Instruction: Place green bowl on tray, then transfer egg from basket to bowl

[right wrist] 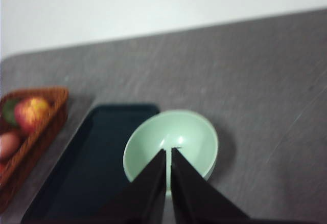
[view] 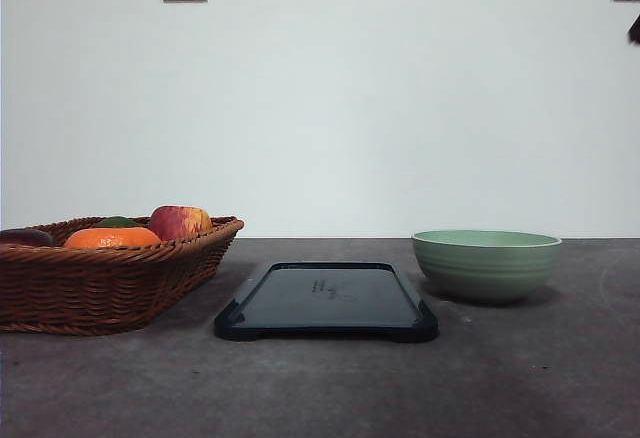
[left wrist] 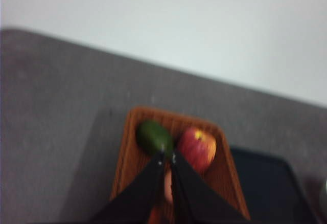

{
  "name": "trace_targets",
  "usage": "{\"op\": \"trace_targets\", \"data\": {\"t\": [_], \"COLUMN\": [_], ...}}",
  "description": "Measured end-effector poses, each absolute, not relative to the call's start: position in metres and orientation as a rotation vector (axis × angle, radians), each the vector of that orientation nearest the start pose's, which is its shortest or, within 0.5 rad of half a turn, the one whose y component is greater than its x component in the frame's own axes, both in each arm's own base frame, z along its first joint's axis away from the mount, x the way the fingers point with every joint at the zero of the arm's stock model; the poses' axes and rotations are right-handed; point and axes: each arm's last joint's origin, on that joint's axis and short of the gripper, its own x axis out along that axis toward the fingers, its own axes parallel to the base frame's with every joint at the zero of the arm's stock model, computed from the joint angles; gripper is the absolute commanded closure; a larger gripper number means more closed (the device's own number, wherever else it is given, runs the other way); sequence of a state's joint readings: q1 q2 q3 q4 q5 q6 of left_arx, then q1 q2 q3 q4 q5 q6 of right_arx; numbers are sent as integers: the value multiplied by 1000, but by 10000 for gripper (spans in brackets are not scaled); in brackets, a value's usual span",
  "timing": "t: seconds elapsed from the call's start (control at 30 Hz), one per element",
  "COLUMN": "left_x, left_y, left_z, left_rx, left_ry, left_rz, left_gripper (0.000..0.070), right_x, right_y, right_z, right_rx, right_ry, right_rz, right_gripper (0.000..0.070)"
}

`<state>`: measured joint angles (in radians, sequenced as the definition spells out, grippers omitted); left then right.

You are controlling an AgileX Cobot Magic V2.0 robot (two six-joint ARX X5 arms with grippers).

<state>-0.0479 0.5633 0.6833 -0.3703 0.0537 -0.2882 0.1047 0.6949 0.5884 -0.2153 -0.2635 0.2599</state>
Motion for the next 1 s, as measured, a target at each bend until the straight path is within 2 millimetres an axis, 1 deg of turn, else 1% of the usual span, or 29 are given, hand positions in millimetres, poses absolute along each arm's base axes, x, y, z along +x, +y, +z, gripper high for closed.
{"op": "trace_targets", "data": {"t": [0.2, 0.4, 0.6, 0.73, 0.8, 0.83, 0.87, 0.9, 0.93, 0.97, 1.0], "left_x": [154, 172, 183, 187, 187, 187, 187, 187, 187, 187, 187], "left_y": [-12, -17, -24, -26, -27, -27, -27, -27, -27, -27, -27], "left_z": [312, 322, 326, 326, 325, 325, 325, 325, 325, 326, 326], "left_rx": [-266, -206, -130, -103, -95, -93, -91, -89, -88, -87, -87], "left_ry": [442, 564, 666, 703, 707, 706, 705, 705, 705, 704, 704], "left_rz": [-140, -204, -278, -304, -311, -314, -315, -316, -317, -317, -317], "left_gripper": [691, 692, 693, 692, 673, 636, 578, 502, 446, 406, 385], "right_x": [176, 189, 200, 202, 202, 202, 202, 202, 202, 202, 202], "right_y": [27, 30, 31, 32, 32, 32, 32, 32, 32, 32, 32], "right_z": [272, 271, 278, 277, 277, 277, 277, 277, 277, 277, 277], "right_rx": [265, 242, 231, 237, 232, 227, 223, 220, 219, 218, 217], "right_ry": [541, 651, 708, 723, 725, 724, 723, 722, 722, 722, 723], "right_rz": [355, 375, 385, 412, 419, 422, 425, 426, 427, 427, 427], "right_gripper": [693, 693, 693, 692, 681, 644, 587, 513, 451, 403, 372]}}
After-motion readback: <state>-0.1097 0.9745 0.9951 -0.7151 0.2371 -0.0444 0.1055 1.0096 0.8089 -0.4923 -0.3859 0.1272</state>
